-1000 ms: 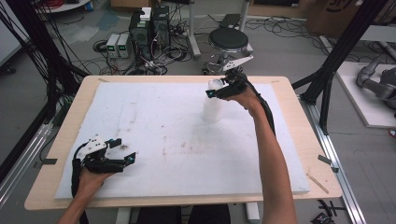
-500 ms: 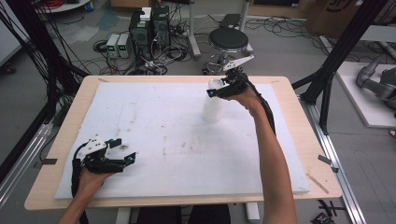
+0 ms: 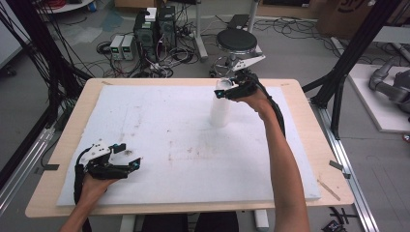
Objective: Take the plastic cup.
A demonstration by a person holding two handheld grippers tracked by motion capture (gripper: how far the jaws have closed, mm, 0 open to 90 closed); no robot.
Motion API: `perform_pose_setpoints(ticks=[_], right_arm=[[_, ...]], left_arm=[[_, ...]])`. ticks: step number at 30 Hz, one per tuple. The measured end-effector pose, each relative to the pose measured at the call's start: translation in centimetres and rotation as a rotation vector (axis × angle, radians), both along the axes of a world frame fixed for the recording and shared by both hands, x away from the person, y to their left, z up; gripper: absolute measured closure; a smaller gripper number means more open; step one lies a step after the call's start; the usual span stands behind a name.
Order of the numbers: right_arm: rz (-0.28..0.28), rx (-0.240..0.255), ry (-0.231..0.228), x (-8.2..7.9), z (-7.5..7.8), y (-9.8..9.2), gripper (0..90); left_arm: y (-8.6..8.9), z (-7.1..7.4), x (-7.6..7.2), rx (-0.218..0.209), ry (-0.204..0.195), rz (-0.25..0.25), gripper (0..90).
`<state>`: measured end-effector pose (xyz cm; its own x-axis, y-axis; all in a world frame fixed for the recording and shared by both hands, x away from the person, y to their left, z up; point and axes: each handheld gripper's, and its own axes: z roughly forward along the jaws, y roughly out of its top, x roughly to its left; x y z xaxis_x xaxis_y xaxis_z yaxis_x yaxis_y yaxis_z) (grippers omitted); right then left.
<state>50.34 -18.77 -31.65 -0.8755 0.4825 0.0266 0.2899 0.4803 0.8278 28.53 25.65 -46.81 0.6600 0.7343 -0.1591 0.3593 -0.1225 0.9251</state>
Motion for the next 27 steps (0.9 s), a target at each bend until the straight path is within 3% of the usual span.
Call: perform_pose_setpoints(ticks=[5, 7, 11, 18, 27], right_arm=[[-0.005, 0.001, -0.005, -0.1, 1.2, -0.2, 38.2], [-0.001, 0.026, -0.024, -0.2, 2.3, -0.2, 38.3], [-0.008, 0.017, -0.018, -0.3, 3.8, -0.1, 38.3], [-0.009, 0.034, -0.059, -0.7, 6.6, 0.1, 39.0], [-0.011, 0.028, -0.077, -1.5, 8.8, 0.2, 39.0]], left_arm=[[0.0, 0.0, 0.0, 0.000, -0.002, 0.001, 11.4], [0.0, 0.0, 0.0, 0.000, -0.002, 0.002, 11.4], [0.0, 0.0, 0.0, -0.004, -0.003, 0.003, 11.4], [0.0, 0.0, 0.0, 0.002, -0.001, -0.002, 11.4], [-0.1, 0.0, 0.0, 0.000, -0.004, -0.001, 11.4]])
